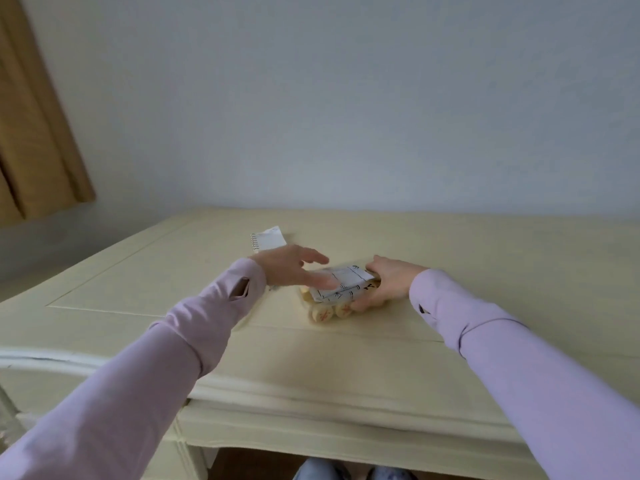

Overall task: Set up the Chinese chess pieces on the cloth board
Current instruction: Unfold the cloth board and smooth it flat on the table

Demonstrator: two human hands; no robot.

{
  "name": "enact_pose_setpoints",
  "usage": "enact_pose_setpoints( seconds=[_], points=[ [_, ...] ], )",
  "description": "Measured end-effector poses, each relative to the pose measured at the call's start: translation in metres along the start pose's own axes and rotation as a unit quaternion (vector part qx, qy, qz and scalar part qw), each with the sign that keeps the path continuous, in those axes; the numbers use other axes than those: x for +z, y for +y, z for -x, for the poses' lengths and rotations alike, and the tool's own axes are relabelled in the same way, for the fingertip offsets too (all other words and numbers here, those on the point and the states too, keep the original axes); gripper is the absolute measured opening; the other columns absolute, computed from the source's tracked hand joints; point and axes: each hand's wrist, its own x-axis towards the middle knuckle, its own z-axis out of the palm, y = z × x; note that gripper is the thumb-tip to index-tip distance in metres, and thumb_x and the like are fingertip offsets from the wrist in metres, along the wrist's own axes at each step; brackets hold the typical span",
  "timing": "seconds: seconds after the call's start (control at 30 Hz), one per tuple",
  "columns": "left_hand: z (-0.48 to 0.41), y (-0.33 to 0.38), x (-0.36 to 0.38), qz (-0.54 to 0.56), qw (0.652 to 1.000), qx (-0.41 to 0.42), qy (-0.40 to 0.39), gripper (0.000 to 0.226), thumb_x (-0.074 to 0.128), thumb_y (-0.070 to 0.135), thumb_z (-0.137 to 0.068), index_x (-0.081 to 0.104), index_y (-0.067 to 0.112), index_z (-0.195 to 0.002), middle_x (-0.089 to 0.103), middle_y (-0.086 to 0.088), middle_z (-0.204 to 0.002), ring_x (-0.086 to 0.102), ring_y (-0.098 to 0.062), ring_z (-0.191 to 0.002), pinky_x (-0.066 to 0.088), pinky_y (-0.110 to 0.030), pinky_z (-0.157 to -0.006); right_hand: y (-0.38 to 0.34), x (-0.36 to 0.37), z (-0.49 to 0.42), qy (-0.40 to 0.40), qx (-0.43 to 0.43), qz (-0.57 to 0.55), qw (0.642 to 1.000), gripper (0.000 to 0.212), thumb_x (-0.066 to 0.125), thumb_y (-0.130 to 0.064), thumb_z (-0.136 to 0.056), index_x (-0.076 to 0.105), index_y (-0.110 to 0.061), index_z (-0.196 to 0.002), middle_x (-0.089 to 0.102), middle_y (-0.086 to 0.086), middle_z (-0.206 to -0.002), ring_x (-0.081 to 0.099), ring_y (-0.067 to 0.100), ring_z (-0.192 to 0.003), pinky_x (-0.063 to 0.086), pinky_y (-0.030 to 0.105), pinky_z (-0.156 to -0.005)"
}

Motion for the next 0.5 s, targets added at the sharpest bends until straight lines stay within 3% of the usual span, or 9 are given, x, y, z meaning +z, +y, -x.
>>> enact_pose_setpoints(
  seconds=[0.07, 0.17, 0.23, 0.3, 0.37, 0.5],
  points=[
    [-0.007, 0.009, 0.012, -0.034, 0.999, 0.016, 0.014, 0.050, 0.069, 0.055, -0.073, 0.061, 0.037, -0.119, 0.057, 0.012, -0.106, 0.053, -0.009, -0.103, 0.039, -0.021, -0.081, -0.001, 0.001, -0.001, 0.003, 0.015, 0.008, 1.000, 0.053, 0.074, -0.062, -0.063, 0.045, -0.021, -0.080, 0.048, -0.004, -0.094, 0.047, 0.010, -0.073, 0.035, 0.026, -0.060],
    [-0.022, 0.008, 0.019, -0.007, 0.992, 0.027, 0.121, 0.024, 0.064, 0.035, -0.086, 0.072, 0.019, -0.101, 0.069, 0.000, -0.095, 0.058, -0.015, -0.087, 0.039, -0.021, -0.068, -0.002, 0.001, -0.004, -0.010, 0.031, 0.016, 0.999, 0.073, 0.070, -0.066, -0.064, 0.049, -0.011, -0.107, 0.044, 0.000, -0.119, 0.048, 0.015, -0.087, 0.039, 0.029, -0.067],
    [-0.035, 0.005, 0.016, 0.031, 0.986, 0.024, 0.163, 0.021, 0.062, 0.028, -0.088, 0.072, 0.010, -0.086, 0.066, -0.006, -0.078, 0.055, -0.019, -0.075, 0.039, -0.024, -0.060, -0.001, 0.000, -0.011, -0.009, 0.048, 0.023, 0.999, 0.078, 0.068, -0.065, -0.067, 0.048, -0.007, -0.114, 0.041, 0.004, -0.128, 0.049, 0.020, -0.095, 0.039, 0.028, -0.066],
    [-0.051, 0.005, 0.013, 0.053, 0.978, 0.004, 0.201, 0.028, 0.058, 0.026, -0.090, 0.062, 0.011, -0.067, 0.052, -0.003, -0.061, 0.047, -0.023, -0.067, 0.033, -0.025, -0.053, 0.000, 0.001, -0.021, 0.007, 0.059, 0.030, 0.998, 0.065, 0.066, -0.061, -0.072, 0.050, -0.012, -0.111, 0.032, 0.011, -0.141, 0.050, 0.025, -0.102, 0.039, 0.029, -0.066],
    [-0.069, 0.007, 0.010, 0.075, 0.970, -0.013, 0.230, 0.032, 0.055, 0.026, -0.092, 0.054, 0.014, -0.062, 0.046, -0.002, -0.057, 0.044, -0.025, -0.067, 0.031, -0.026, -0.053, 0.006, -0.001, -0.037, 0.039, 0.066, 0.028, 0.997, 0.074, 0.064, -0.058, -0.076, 0.044, -0.009, -0.127, 0.025, 0.013, -0.147, 0.047, 0.028, -0.119, 0.040, 0.033, -0.081],
    [-0.111, 0.006, 0.003, 0.124, 0.956, -0.033, 0.262, 0.026, 0.050, 0.027, -0.093, 0.061, 0.013, -0.073, 0.051, -0.007, -0.068, 0.045, -0.027, -0.074, 0.032, -0.026, -0.061, 0.023, -0.011, -0.078, 0.073, 0.091, 0.000, 0.993, 0.090, 0.066, -0.055, -0.076, 0.028, -0.005, -0.141, 0.021, 0.013, -0.150, 0.036, 0.032, -0.132, 0.037, 0.037, -0.100]
  ],
)
